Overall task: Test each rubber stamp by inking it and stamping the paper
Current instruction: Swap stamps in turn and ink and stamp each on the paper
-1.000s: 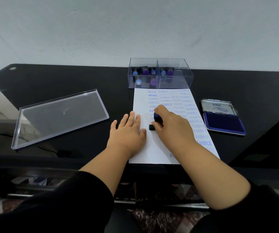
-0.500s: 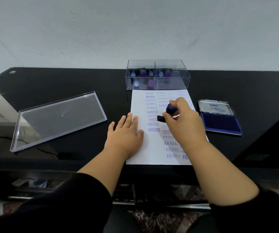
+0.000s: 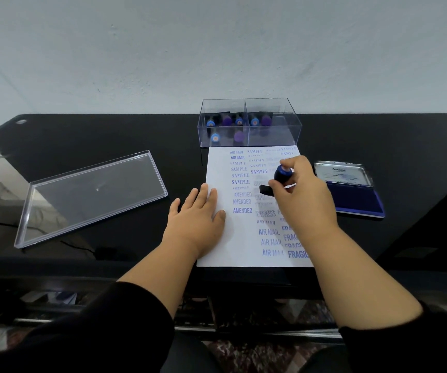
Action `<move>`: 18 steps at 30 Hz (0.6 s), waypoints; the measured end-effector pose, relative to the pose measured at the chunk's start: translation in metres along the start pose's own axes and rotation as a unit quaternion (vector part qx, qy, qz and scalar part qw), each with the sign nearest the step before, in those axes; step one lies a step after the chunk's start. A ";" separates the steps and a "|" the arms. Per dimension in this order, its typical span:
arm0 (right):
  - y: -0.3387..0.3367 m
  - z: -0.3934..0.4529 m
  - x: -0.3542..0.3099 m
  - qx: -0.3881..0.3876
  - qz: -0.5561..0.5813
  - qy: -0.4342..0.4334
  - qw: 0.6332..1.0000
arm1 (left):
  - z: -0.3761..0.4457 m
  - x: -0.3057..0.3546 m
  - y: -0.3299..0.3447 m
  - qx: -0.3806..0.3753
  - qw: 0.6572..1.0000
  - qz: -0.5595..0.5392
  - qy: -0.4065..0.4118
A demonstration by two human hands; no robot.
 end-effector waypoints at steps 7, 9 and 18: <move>0.002 -0.001 0.001 -0.004 0.005 0.005 1.000 | 0.000 0.001 0.001 -0.002 1.000 0.004 -0.007; 0.002 -0.002 0.002 -0.007 0.017 0.001 1.000 | -0.001 0.001 0.001 -0.006 1.000 0.005 -0.009; -0.002 0.004 0.000 0.013 0.101 -0.015 0.995 | -0.003 0.004 -0.004 -0.026 0.999 -0.021 -0.014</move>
Point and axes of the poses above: each hand's wrist, its own z-axis towards the middle knuckle, its own y-axis out of the palm, x = y × z, the point moved 5 cm from there along z, towards the middle knuckle, and after that the axes turned 7 degrees about -x, right-handed, at the moved point
